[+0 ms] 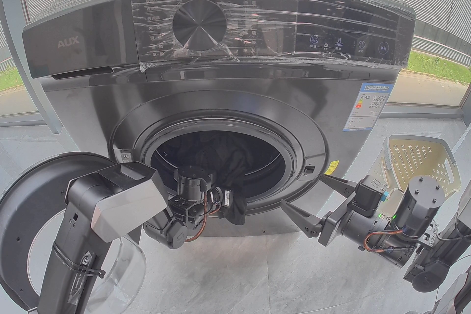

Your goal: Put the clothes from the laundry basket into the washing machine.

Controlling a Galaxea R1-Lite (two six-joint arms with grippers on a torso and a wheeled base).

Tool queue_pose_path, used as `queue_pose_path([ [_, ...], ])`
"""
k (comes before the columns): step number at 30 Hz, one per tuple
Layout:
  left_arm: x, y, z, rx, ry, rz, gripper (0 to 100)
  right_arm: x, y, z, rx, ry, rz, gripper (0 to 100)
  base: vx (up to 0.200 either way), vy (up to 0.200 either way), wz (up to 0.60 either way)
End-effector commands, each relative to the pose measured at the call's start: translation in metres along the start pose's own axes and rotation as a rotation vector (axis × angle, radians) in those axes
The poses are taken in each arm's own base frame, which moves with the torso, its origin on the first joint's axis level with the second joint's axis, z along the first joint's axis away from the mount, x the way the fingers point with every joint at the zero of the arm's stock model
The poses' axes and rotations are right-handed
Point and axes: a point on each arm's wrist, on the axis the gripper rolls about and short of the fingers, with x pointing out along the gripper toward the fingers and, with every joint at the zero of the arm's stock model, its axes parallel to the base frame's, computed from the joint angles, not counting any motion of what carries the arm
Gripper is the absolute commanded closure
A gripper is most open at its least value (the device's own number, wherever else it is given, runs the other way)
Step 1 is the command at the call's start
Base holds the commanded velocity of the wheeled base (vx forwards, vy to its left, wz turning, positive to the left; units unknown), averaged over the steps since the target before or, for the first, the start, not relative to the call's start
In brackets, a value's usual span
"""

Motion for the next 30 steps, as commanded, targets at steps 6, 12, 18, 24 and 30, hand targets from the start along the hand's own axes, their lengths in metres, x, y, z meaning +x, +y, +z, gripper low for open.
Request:
queue_pose_path([
  [6, 0.014, 0.009, 0.033, -0.032, -0.137, 0.037, 100, 0.001, 0.000, 0.001, 0.000, -0.006, 0.001, 0, 0.000, 0.000, 0.00],
  [12, 0.027, 0.018, 0.070, -0.056, -0.298, 0.093, 100, 0.000, 0.000, 0.000, -0.001, -0.002, -0.001, 0, 0.000, 0.000, 0.00],
  [18, 0.032, 0.022, 0.083, -0.062, -0.359, 0.098, 100, -0.001, 0.000, 0.000, 0.001, 0.001, -0.002, 0, 0.000, 0.000, 0.00],
  [24, 0.046, 0.038, 0.097, -0.076, -0.449, 0.164, 100, -0.003, -0.003, 0.004, 0.000, -0.016, -0.010, 0, 0.000, 0.000, 0.00],
  [30, 0.050, 0.049, 0.103, -0.073, -0.479, 0.187, 100, -0.004, -0.005, 0.007, 0.001, -0.026, -0.015, 0, 0.000, 0.000, 0.00],
])
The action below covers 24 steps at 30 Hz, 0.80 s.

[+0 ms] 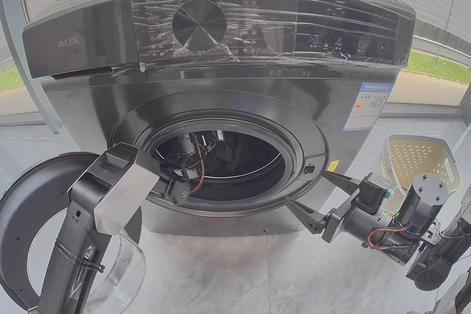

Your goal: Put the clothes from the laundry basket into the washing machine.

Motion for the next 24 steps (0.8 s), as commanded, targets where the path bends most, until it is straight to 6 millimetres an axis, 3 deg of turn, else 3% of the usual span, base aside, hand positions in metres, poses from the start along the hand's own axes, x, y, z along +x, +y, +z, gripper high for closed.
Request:
queue_pose_path([
  [1, 0.005, 0.009, -0.008, 0.005, -0.005, 0.022, 100, -0.001, -0.002, 0.003, 0.000, -0.012, -0.005, 0, 0.000, 0.000, 0.00],
  [7, 0.003, 0.007, -0.011, 0.007, 0.009, 0.018, 100, -0.001, -0.001, 0.003, 0.000, -0.012, -0.004, 0, 0.000, 0.000, 0.00],
  [8, 0.002, 0.006, -0.012, 0.007, 0.014, 0.017, 0, -0.001, -0.001, 0.003, 0.000, -0.014, -0.004, 0, 0.000, 0.000, 0.00],
  [15, -0.005, 0.001, -0.019, 0.000, 0.047, 0.006, 0, -0.002, -0.002, 0.004, 0.000, -0.014, -0.005, 0, 0.000, 0.000, 0.00],
  [19, -0.026, -0.013, -0.021, 0.006, 0.121, -0.024, 0, -0.002, -0.002, 0.004, -0.002, -0.014, -0.005, 0, 0.000, 0.000, 0.00],
  [21, -0.026, -0.013, -0.021, 0.006, 0.121, -0.024, 0, -0.002, -0.002, 0.004, -0.002, -0.014, -0.005, 0, 0.000, 0.000, 0.00],
  [22, -0.051, -0.029, -0.022, -0.002, 0.207, -0.063, 0, -0.002, -0.002, 0.004, -0.002, -0.014, -0.005, 0, 0.000, 0.000, 0.00],
  [24, -0.061, -0.034, -0.021, 0.001, 0.237, -0.077, 0, -0.002, -0.002, 0.004, 0.000, -0.014, -0.005, 0, 0.000, 0.000, 0.00],
])
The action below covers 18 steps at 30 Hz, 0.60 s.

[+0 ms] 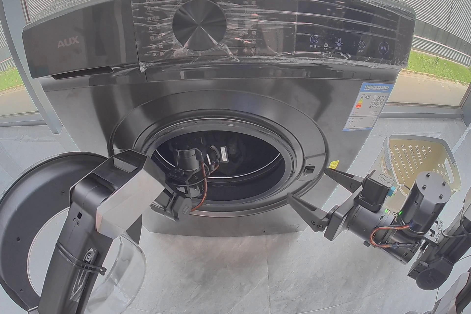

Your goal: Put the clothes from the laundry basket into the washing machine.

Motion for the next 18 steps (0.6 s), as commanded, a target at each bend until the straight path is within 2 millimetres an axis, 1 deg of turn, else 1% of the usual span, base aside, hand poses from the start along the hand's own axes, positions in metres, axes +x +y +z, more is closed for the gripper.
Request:
queue_pose_path([
  [1, -0.057, -0.036, 0.006, 0.006, 0.146, -0.093, 0, 0.000, 0.000, 0.000, 0.001, 0.002, 0.000, 0, 0.000, 0.000, 0.00],
  [2, -0.066, -0.041, 0.006, 0.008, 0.159, -0.107, 0, 0.000, 0.000, -0.001, 0.001, 0.003, -0.002, 0, 0.000, 0.000, 0.00],
  [3, -0.070, -0.044, 0.007, 0.009, 0.164, -0.115, 0, 0.000, 0.000, -0.001, 0.001, 0.003, -0.002, 0, 0.000, 0.000, 0.00],
  [4, -0.084, -0.051, 0.010, 0.013, 0.180, -0.139, 0, 0.000, 0.000, -0.001, 0.001, 0.003, -0.002, 0, 0.000, 0.000, 0.00],
  [5, -0.084, -0.051, 0.010, 0.013, 0.180, -0.139, 0, 0.000, 0.000, -0.001, 0.001, 0.003, -0.002, 0, 0.000, 0.000, 0.00],
  [7, -0.116, -0.062, 0.020, 0.021, 0.214, -0.184, 0, -0.001, 0.000, -0.001, 0.001, 0.006, -0.003, 0, 0.000, 0.000, 0.00],
  [10, -0.143, -0.069, 0.034, 0.024, 0.232, -0.221, 0, -0.001, 0.000, -0.001, 0.001, 0.006, -0.005, 0, 0.000, 0.000, 0.00],
  [14, -0.180, -0.070, 0.054, 0.019, 0.219, -0.260, 0, -0.002, -0.001, -0.003, 0.002, 0.015, -0.007, 0, 0.000, 0.000, 0.00],
  [15, -0.197, -0.067, 0.063, 0.019, 0.225, -0.273, 0, -0.003, -0.001, -0.005, 0.002, 0.024, -0.008, 0, 0.000, 0.000, 0.00],
  [16, -0.209, -0.065, 0.070, 0.018, 0.227, -0.284, 0, -0.003, -0.001, -0.006, 0.002, 0.029, -0.010, 0, 0.000, 0.000, 0.00],
  [17, -0.216, -0.064, 0.074, 0.018, 0.228, -0.290, 0, -0.003, -0.001, -0.006, 0.002, 0.029, -0.010, 0, 0.000, 0.000, 0.00],
  [18, -0.228, -0.061, 0.081, 0.018, 0.227, -0.298, 0, -0.003, -0.001, -0.006, 0.002, 0.029, -0.010, 0, 0.000, 0.000, 0.00],
])
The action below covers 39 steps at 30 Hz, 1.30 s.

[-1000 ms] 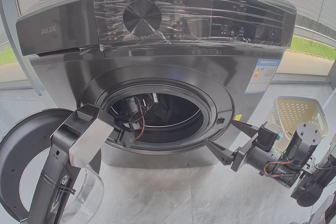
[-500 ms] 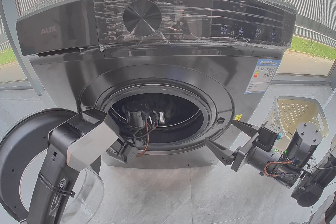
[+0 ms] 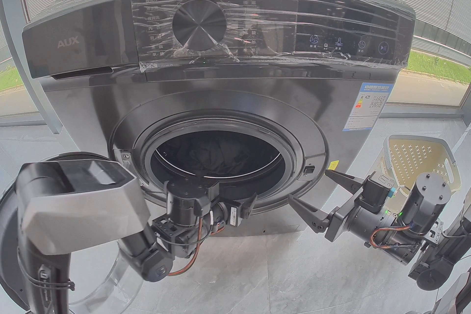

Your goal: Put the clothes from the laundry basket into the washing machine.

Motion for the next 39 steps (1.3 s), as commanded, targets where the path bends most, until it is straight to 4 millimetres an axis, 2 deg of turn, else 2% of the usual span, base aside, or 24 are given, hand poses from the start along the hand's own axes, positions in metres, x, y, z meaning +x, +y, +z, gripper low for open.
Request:
queue_pose_path([
  [1, -0.096, -0.018, 0.044, -0.005, -0.083, -0.106, 0, -0.001, -0.001, -0.004, 0.000, 0.020, -0.006, 0, 0.000, 0.000, 0.00],
  [3, -0.110, -0.015, 0.046, -0.006, -0.086, -0.108, 0, -0.002, -0.001, -0.004, 0.000, 0.019, -0.009, 0, 0.000, 0.000, 0.00],
  [5, -0.134, -0.006, 0.048, -0.012, -0.087, -0.096, 0, -0.003, -0.005, -0.001, 0.001, 0.008, -0.028, 0, 0.000, 0.000, 0.00],
  [9, -0.159, 0.001, 0.053, -0.052, -0.118, -0.104, 0, -0.013, -0.016, 0.005, -0.003, -0.011, -0.076, 0, 0.000, 0.000, 0.00],
  [15, -0.175, 0.006, 0.048, -0.038, -0.122, -0.071, 0, -0.029, -0.028, 0.008, -0.003, -0.014, -0.133, 0, 0.000, 0.000, 0.00],
  [17, -0.185, 0.010, 0.043, -0.036, -0.116, -0.060, 0, -0.045, -0.036, 0.004, -0.003, 0.010, -0.178, 0, -0.100, 0.000, 0.00],
  [20, -0.190, 0.012, 0.040, -0.035, -0.118, -0.054, 0, -0.057, -0.039, 0.007, -0.002, -0.001, -0.203, 0, -0.200, 0.000, 0.00],
  [22, -0.191, 0.013, 0.041, -0.040, -0.128, -0.053, 0, -0.062, -0.040, 0.008, -0.002, -0.004, -0.212, 0, -0.200, 0.000, 0.00],
  [23, -0.197, 0.014, 0.045, -0.034, -0.164, -0.042, 0, -0.070, -0.042, 0.009, -0.002, -0.011, -0.228, 0, -0.200, 0.000, 0.00],
  [34, -0.232, 0.033, 0.056, 0.003, -0.255, 0.051, 0, -0.089, -0.051, 0.021, -0.010, -0.072, -0.308, 0, -0.200, 0.000, 0.00],
  [39, -0.243, 0.046, 0.063, 0.017, -0.291, 0.114, 0, -0.109, -0.052, 0.021, -0.023, 0.005, -0.355, 0, -0.200, 0.000, 0.00],
])
